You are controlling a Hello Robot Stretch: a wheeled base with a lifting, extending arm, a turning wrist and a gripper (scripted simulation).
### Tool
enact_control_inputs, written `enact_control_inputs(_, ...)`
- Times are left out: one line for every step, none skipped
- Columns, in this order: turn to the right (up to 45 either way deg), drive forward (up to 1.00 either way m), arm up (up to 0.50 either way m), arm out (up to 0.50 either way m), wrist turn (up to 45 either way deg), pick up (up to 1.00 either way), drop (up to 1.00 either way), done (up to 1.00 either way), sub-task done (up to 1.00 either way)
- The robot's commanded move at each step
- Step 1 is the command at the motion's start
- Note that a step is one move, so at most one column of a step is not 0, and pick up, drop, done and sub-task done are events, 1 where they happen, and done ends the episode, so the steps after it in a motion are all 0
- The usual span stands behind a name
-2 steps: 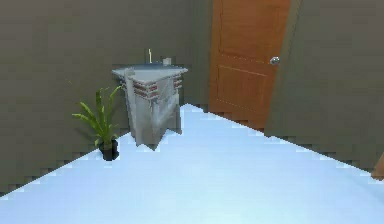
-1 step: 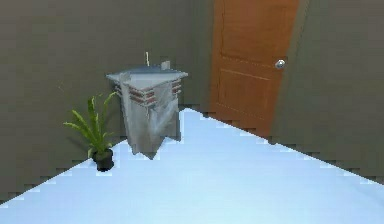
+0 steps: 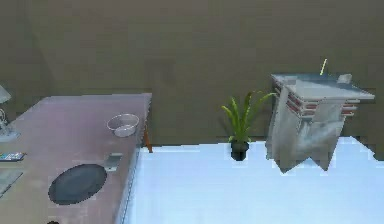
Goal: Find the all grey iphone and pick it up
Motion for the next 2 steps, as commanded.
enact_control_inputs(0.0, 0.65, 0.00, 0.00, 0.0, 0.00, 0.00, 0.00, 0.00)
enact_control_inputs(-45.0, 0.00, 0.00, 0.00, 0.0, 0.00, 0.00, 0.00, 0.00)
